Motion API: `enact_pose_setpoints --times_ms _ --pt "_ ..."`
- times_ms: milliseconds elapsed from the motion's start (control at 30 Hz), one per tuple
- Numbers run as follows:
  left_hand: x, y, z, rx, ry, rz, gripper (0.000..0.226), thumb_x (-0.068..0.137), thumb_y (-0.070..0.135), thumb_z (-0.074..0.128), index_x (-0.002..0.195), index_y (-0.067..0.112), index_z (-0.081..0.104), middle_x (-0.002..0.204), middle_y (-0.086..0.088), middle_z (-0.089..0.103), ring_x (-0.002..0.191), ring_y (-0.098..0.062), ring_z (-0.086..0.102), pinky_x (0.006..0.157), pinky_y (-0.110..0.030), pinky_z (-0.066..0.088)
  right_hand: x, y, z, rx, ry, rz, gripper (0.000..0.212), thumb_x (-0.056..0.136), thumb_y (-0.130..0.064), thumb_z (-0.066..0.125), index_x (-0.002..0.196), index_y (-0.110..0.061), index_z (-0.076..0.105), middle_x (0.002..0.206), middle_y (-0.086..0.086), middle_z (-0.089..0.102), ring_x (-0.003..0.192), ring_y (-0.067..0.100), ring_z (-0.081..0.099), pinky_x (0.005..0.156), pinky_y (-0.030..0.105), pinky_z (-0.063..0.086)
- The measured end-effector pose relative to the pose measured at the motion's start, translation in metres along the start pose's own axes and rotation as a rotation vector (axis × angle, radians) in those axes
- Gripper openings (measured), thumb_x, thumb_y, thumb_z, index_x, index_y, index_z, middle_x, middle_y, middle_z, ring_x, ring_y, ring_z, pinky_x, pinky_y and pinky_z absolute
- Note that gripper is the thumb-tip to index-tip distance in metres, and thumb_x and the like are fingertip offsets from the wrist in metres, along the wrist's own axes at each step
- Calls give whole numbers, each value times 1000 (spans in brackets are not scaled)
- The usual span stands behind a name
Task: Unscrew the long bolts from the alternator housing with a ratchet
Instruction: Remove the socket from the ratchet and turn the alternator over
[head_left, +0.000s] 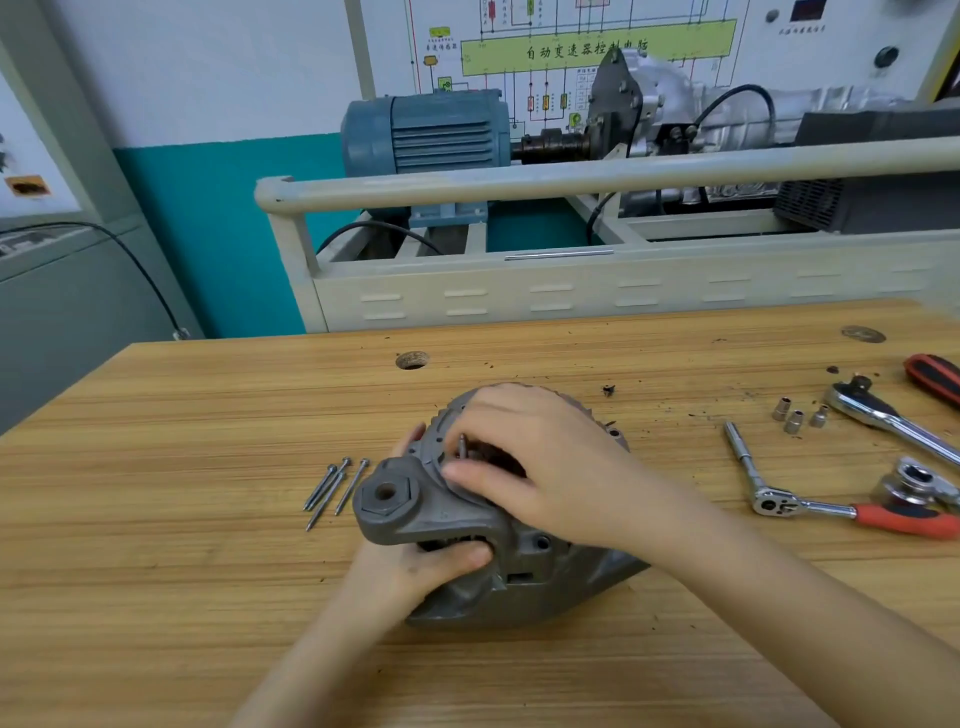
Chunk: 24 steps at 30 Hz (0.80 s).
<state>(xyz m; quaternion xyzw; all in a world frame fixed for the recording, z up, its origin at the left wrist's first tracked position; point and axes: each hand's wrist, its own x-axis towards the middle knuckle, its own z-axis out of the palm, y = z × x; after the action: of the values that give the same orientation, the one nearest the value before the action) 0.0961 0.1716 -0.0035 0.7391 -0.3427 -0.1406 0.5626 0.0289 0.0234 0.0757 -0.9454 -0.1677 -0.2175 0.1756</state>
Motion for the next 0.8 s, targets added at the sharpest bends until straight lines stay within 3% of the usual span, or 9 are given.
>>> enact_pose_setpoints --times_ms 33,100,200,300,400,500,633,733,800 --pt "1 -2 0 -17 23 34 112 40 68 77 127 6 42 102 19 61 93 19 53 83 -4 42 -7 2 2 -3 83 2 30 87 -37 55 102 -12 63 101 2 62 99 16 52 89 29 38" --pt "2 -1 0 -85 55 52 129 32 74 74 135 13 27 107 21 62 101 17 52 81 -1 39 -24 13 6 -28 235 19 48 83 -43 53 118 -12 58 124 6 57 121 17 43 101 38 32" --pt "4 3 1 -103 80 92 112 31 73 75 124 31 28 103 19 63 100 19 52 77 3 38 -40 25 7 107 245 163 53 79 -50 45 128 -29 44 133 -9 43 130 13 32 105 49 28" --pt "8 6 -1 -31 88 125 114 31 80 68 125 25 34 98 25 61 95 27 48 75 7 34 -34 30 7 198 263 182 48 79 -48 41 124 -32 42 121 -16 48 122 15 45 96 54 39" --pt "21 15 -2 50 74 168 74 43 60 72 106 36 42 93 48 55 92 29 47 72 8 33 -22 39 5 288 250 241 50 80 -49 41 126 -29 46 117 -13 54 112 13 53 89 49 46" --pt "43 15 -4 -48 107 88 45 58 41 79 92 29 52 81 23 68 78 20 57 61 2 41 -11 54 5 383 245 357 50 81 -43 45 129 -26 49 117 -12 57 111 7 54 93 41 46" --pt "68 15 -9 -146 78 -55 51 53 42 75 96 28 52 90 14 64 71 13 61 56 -3 43 3 74 8 453 259 446 53 81 -46 43 128 -22 53 114 -16 58 111 3 52 96 30 42" --pt "80 18 -10 -205 48 -104 58 46 42 85 93 24 57 79 10 70 70 5 65 54 -7 46 12 91 11 512 223 471 41 90 -39 50 126 -21 54 118 -15 56 111 0 49 94 21 38" --pt "90 21 -9 -231 53 -118 57 43 48 71 93 25 57 75 16 71 69 4 66 53 -8 46 18 101 11 555 187 488 36 93 -33 49 125 -19 55 119 -15 55 114 2 47 93 17 36"
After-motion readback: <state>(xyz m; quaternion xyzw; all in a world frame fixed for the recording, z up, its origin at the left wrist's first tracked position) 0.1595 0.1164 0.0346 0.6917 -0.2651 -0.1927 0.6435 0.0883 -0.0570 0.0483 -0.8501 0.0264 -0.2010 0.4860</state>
